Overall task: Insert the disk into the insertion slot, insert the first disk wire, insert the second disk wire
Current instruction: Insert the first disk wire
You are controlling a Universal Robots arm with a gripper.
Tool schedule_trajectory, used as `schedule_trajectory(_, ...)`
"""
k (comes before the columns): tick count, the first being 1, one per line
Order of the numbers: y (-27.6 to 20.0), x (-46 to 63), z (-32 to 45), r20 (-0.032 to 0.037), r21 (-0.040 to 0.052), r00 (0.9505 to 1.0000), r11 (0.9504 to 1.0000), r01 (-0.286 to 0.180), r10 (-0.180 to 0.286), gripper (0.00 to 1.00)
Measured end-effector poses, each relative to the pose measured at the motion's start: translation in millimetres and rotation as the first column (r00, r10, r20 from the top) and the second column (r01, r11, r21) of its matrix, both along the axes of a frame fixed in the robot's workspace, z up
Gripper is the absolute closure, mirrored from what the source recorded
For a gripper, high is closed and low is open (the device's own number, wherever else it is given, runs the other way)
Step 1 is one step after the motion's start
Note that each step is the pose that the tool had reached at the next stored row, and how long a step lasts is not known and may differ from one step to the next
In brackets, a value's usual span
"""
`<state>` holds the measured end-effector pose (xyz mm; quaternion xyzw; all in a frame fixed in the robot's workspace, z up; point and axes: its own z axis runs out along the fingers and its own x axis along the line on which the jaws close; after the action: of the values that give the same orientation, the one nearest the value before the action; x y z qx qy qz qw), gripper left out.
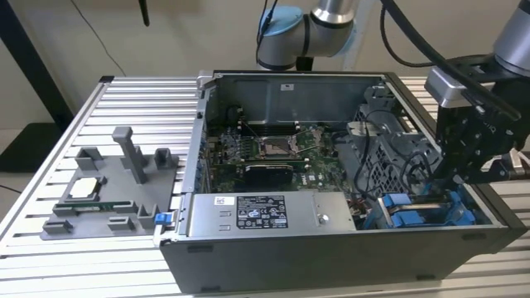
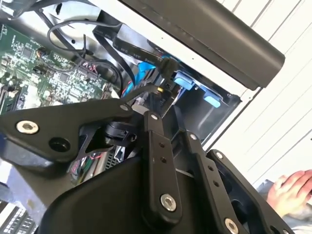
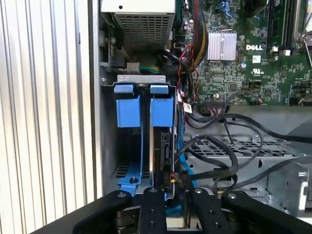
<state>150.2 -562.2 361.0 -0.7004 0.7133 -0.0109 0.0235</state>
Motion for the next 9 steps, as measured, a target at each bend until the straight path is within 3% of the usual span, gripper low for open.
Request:
schedule_trajectory(4,0.0,0.2,14.2,-0.0001,0.0007,1.0,1.0,0.0,0.0,0.0)
schedule_trajectory(9,0.0,13.3,16.4,-0.0001,0.0179,1.0,0.9998,-0.003,0.003,0.0)
